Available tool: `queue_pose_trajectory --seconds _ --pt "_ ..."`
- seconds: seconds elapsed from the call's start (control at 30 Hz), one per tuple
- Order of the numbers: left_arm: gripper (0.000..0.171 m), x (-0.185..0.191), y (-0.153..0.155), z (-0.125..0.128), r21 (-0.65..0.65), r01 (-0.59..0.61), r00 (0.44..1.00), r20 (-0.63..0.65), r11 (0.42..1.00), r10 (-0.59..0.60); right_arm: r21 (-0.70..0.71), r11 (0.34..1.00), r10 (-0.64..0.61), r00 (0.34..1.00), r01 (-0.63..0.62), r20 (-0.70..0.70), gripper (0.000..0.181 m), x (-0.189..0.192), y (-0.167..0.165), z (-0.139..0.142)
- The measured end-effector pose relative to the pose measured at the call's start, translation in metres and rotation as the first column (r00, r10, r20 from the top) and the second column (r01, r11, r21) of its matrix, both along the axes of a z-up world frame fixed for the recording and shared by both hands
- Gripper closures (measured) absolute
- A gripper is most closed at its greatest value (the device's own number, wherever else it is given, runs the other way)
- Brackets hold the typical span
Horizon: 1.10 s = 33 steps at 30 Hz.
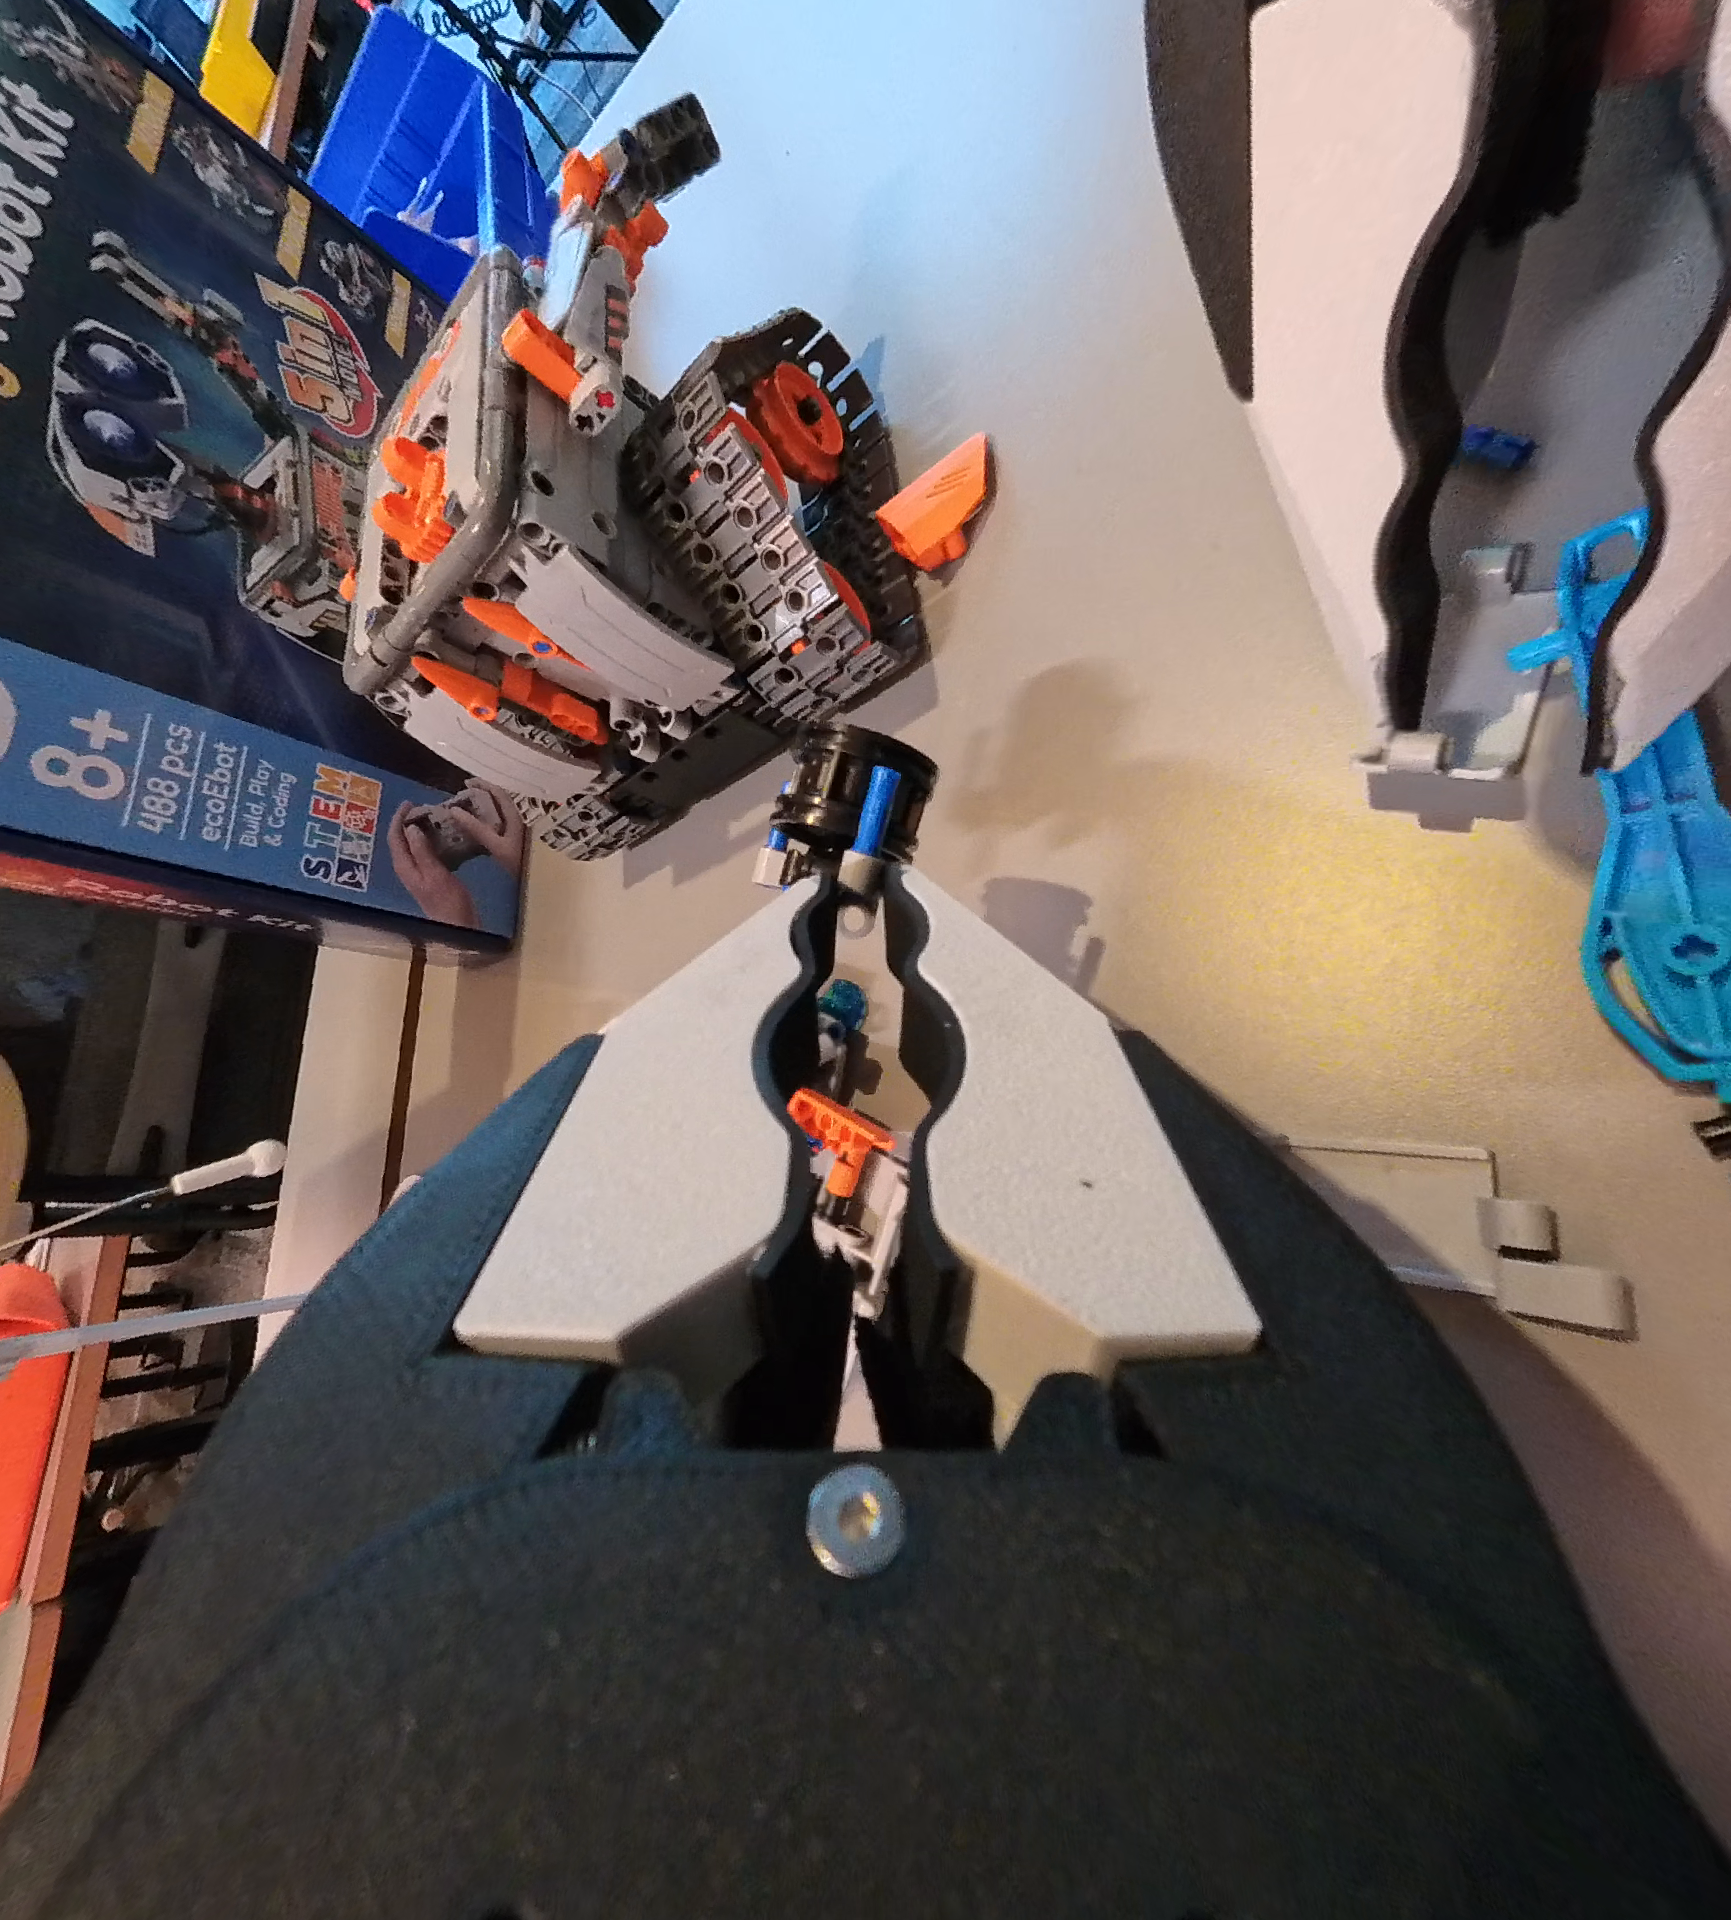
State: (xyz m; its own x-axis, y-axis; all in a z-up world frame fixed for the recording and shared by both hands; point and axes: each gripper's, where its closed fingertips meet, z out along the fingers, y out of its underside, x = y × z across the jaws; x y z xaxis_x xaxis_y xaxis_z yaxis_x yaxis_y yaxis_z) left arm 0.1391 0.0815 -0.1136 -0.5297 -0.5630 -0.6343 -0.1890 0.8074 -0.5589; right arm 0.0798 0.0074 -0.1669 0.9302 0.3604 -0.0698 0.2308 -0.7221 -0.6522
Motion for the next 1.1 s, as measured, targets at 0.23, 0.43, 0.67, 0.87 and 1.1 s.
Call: queue_pose_trajectory --seconds 0.23,0.43,0.67,0.87,1.1 --pt "0.165 0.0 -0.002 -0.003 0.004 0.007 1.0 -0.009 1.0 -0.007 -0.009 1.0 -0.021 0.998 0.02 -0.055 0.155 0.008 0.01 -0.001" --pt "0.165 0.0 -0.001 -0.001 0.0 0.005 1.0 -0.003 1.0 -0.005 -0.03 1.0 -0.013 0.983 0.008 -0.185 0.151 0.02 0.013 0.005" --pt "0.165 0.0 -0.002 -0.005 0.002 0.011 1.0 -0.011 1.0 -0.011 0.04 0.999 -0.002 1.0 0.002 -0.004 0.165 0.027 0.003 0.006" --pt "0.165 0.001 -0.001 -0.003 -0.002 0.007 1.0 -0.006 1.0 -0.007 -0.011 0.999 -0.029 0.996 0.03 0.08 0.165 0.038 -0.012 -0.009" --pt "0.165 0.002 -0.003 -0.006 0.002 0.011 1.0 -0.014 1.0 -0.011 0.027 1.0 0.009 0.991 -0.013 0.131 0.144 0.02 -0.016 0.003"
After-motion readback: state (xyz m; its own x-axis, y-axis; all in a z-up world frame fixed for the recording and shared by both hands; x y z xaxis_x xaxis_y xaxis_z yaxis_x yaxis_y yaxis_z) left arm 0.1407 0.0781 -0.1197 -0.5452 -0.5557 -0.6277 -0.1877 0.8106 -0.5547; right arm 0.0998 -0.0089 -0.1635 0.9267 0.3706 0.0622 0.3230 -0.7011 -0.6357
